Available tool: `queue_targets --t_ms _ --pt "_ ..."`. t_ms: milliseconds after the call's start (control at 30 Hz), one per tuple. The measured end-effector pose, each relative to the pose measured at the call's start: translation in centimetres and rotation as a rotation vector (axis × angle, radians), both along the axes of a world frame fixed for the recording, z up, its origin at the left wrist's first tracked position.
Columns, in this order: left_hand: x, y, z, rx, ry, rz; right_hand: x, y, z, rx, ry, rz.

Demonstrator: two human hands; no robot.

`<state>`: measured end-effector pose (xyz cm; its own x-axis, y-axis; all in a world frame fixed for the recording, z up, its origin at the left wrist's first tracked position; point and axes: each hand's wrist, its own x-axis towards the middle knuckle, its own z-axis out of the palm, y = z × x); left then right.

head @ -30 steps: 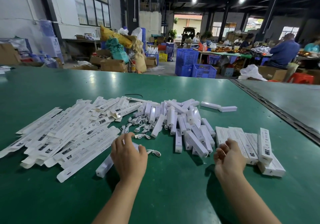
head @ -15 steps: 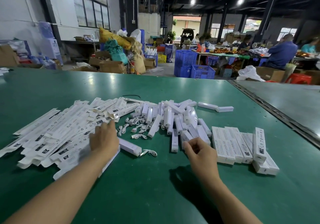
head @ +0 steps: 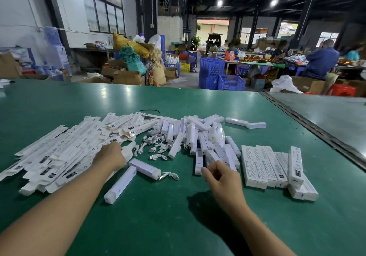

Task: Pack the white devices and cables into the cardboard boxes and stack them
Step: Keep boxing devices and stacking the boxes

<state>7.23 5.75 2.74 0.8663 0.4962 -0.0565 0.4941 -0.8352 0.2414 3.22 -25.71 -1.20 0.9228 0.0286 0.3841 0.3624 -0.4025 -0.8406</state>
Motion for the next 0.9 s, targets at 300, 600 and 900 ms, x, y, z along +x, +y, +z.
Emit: queue_targets --t_ms 300,600,900 --pt "0.0 -5.5 4.9 -0.236 -0.496 -0.161 -0.5 0.5 -0.2 -0.067 0.0 0.156" --pt "-4.2 -13.5 4.0 -1.076 -0.817 -0.35 -1.3 1.0 0.5 -0.139 0.059 0.304" --pt "-4.8 -16.3 0.7 -1.868 -0.853 -0.084 -1.9 1.3 1.1 -0.122 0.152 0.349"
